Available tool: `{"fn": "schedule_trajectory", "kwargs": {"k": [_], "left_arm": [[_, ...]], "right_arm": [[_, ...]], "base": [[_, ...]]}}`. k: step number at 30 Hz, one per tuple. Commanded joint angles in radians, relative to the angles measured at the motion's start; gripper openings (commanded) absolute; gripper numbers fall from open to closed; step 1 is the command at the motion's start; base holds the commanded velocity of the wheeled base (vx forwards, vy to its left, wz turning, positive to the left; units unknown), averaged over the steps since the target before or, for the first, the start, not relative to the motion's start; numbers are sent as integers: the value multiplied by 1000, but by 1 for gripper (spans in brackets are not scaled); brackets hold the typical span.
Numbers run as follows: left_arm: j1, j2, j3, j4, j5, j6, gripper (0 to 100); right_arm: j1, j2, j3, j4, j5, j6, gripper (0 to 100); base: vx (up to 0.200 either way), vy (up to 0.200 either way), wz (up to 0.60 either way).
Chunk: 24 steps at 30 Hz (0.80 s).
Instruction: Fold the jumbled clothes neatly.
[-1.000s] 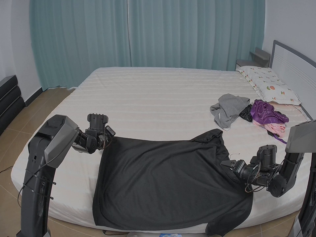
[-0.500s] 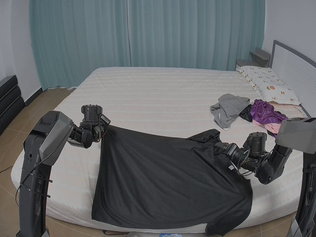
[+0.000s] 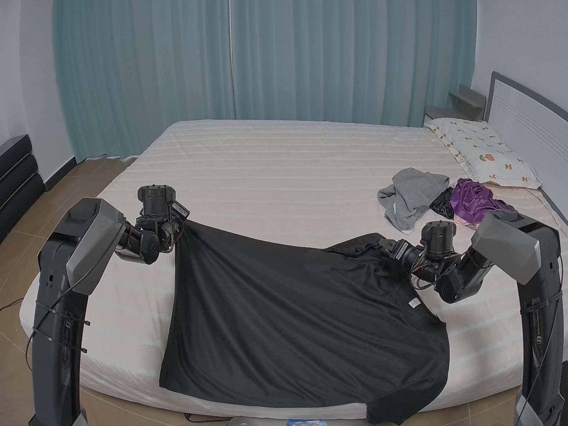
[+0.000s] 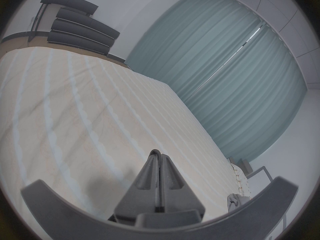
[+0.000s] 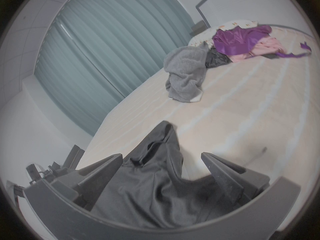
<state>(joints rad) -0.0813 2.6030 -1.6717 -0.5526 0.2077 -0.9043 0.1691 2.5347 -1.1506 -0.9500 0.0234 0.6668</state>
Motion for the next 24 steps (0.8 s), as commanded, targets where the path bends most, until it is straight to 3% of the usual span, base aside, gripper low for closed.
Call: {"fn": "schedule_trajectory", "kwargs": {"k": [1,7,24], "left_arm": [[34,-21,-5,-3,12,-4,0],[54,-15,-5,-21,10,-4,0],[58,-14,13,-15,9,-2,0]], "right_arm": [[1,108,-159,57,-23,-90,100],[12,148,-290,123,-60,-116,100],[47,111,-290,181,-46,-127,100]], "base": [[0,0,0],[0,0,0],[0,0,0]]}}
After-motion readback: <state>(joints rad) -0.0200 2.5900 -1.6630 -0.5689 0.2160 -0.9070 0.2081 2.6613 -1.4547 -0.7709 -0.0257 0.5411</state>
